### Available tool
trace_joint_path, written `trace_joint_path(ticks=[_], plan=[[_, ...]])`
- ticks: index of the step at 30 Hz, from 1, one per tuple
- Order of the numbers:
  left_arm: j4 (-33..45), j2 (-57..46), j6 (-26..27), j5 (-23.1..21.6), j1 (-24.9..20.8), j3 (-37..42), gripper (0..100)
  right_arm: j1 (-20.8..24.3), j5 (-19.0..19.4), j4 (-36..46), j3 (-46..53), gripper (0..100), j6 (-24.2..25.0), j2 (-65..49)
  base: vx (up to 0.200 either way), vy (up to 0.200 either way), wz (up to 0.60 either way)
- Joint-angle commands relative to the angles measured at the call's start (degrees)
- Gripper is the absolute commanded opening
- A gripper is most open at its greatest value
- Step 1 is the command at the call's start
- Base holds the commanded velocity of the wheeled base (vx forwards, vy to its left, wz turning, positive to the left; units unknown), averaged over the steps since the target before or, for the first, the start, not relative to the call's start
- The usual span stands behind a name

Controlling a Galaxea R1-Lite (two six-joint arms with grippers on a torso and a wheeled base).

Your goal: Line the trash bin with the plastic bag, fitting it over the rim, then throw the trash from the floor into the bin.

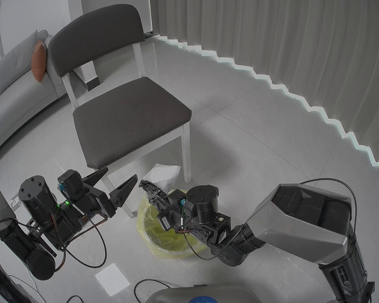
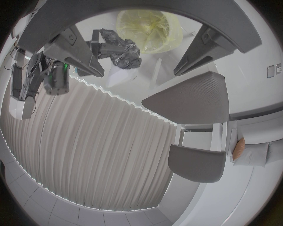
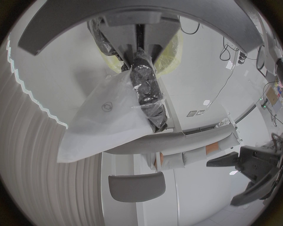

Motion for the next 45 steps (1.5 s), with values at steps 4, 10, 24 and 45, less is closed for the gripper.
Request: trace_joint_path(ticks=[4, 10, 24, 45], plan=[[-0.6, 0.2, 0.0, 0.0, -0.1, 0.1, 100, -1.3, 0.0, -0.3, -1.8, 0, -0.7, 3.8, 0.0, 0.0, 0.0], [-0.6, -0.3, 0.9, -0.5, -0.5, 0.8, 100, -2.5, 0.0, -1.3, -5.1, 0, -0.8, 6.4, 0.0, 0.0, 0.0], [-0.6, 0.2, 2.1, -0.9, 0.1, 0.8, 100, -2.9, 0.1, -1.5, -8.7, 0, -0.8, 12.0, 0.0, 0.0, 0.0], [-0.6, 0.3, 2.1, -1.6, 0.3, 0.9, 100, -3.2, 0.1, -2.8, -10.7, 0, -0.8, 15.6, 0.0, 0.0, 0.0]])
